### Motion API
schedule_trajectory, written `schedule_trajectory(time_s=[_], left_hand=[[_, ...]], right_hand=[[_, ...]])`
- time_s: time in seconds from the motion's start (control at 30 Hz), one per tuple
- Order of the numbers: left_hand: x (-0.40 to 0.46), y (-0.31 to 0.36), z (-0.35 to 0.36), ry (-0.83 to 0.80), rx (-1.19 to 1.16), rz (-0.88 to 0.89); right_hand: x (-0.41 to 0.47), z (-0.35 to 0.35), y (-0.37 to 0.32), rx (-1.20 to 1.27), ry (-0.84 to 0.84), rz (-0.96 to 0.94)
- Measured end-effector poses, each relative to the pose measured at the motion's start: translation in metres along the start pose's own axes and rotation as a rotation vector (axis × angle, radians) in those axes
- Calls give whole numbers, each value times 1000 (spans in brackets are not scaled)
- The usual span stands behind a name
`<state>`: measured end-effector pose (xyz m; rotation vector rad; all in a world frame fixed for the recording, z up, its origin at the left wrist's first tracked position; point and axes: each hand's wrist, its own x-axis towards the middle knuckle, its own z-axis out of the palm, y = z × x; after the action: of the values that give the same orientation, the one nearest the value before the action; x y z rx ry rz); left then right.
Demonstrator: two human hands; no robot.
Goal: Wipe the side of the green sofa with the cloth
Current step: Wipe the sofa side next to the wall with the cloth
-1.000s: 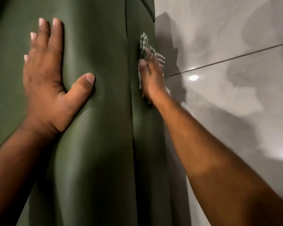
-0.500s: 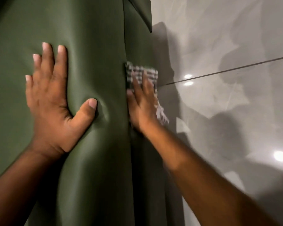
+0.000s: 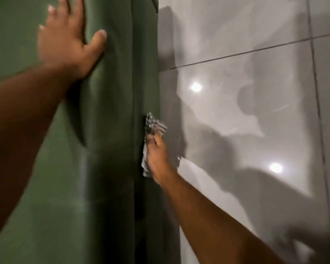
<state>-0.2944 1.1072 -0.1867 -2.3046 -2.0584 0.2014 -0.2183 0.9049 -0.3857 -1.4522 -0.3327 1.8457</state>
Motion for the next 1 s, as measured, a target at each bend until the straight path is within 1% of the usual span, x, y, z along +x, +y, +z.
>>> schedule_trajectory(time_s=[0.03,0.1,0.17,0.23,0.33,0.4,0.5,0.63,0.77,0.87,1.0], left_hand=[[-9,7,2,-36,-7,-52],[-55,20,-7,-121,-33,-140],[-114,27,-19,-202,-111,-202],[-178,24,-41,-253,-219,-298],[-260,22,-90,-329,-345,-432],[-304,21,-136,-352,-420,-507],[-355,20,-202,-373,-469,-563],[-406,16,-289,-322,-529,-651],[-460,3,-377,-166,-578,-833],[-518,-7,-436,-17,-579,-1018],[-624,-4,-492,176,-561,-1314]], right_hand=[[-18,-10,8,7,1,46],[-54,-26,-9,-5,36,71],[-87,-37,-44,92,102,67],[-130,-41,-84,228,122,35],[-199,-47,-140,352,118,4],[-251,-47,-183,347,101,-20],[-323,-36,-242,305,41,-54],[-411,10,-314,236,-122,-100],[-492,77,-361,52,-382,-101],[-556,129,-369,-124,-608,-77],[-651,189,-339,-299,-923,3]])
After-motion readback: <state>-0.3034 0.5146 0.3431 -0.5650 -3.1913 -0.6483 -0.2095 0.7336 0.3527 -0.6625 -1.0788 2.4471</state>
